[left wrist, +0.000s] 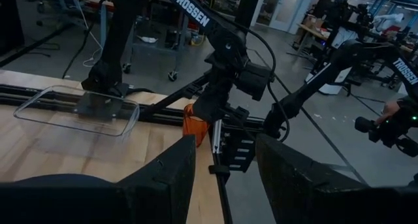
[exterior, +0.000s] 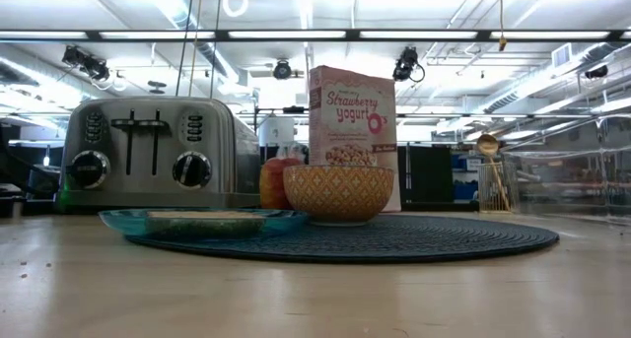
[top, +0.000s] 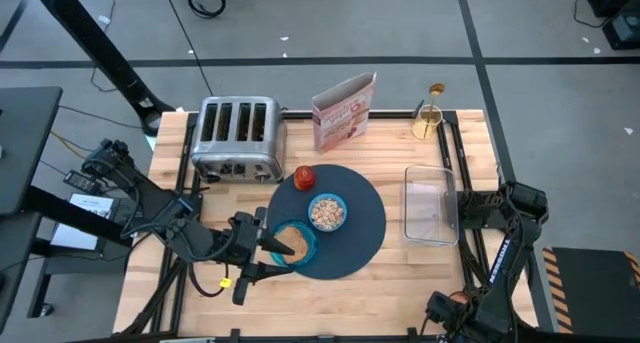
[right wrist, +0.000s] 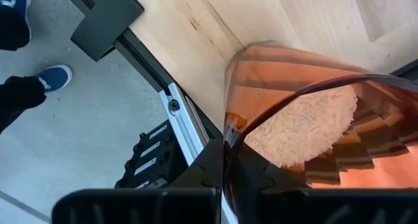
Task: Arrange a breakfast setting
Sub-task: Put the orange cup on the blue table table mat to the right of the red apple
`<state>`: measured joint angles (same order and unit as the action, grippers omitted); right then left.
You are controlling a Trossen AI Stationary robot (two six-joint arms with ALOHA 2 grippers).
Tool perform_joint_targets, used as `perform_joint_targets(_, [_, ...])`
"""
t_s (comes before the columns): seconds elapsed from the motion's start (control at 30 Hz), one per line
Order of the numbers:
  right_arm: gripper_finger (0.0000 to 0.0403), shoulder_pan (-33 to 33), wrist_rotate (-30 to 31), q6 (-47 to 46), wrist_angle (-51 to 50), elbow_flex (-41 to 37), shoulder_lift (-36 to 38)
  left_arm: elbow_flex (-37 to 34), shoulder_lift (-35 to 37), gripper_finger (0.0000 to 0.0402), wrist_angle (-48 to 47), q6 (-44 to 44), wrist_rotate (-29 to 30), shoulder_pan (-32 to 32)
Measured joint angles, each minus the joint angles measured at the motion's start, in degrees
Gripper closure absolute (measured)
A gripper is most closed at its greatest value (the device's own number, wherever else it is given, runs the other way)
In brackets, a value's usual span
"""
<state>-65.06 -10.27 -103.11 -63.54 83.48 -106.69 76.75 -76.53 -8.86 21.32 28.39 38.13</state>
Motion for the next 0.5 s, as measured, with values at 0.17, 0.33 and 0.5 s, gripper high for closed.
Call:
perform_joint_targets(0.17, [0.0386,0.27,0.09,2.01,-0.26,0.01,0.0,0.0,0.0,0.0235,-0.05,-0.09,-0.01,0.0])
perform_joint_targets(0.33, [0.039,1.94,1.27,9.28,-2.91,2.26,-0.04,0.0,-0.02,0.0235,-0.52,-0.96,-0.01,0.0])
perform_joint_targets(0.5, [0.039,5.31,3.35,22.15,-5.56,3.73,-0.04,0.0,-0.02,0.0235,-0.94,-1.01,-0.01,-0.02])
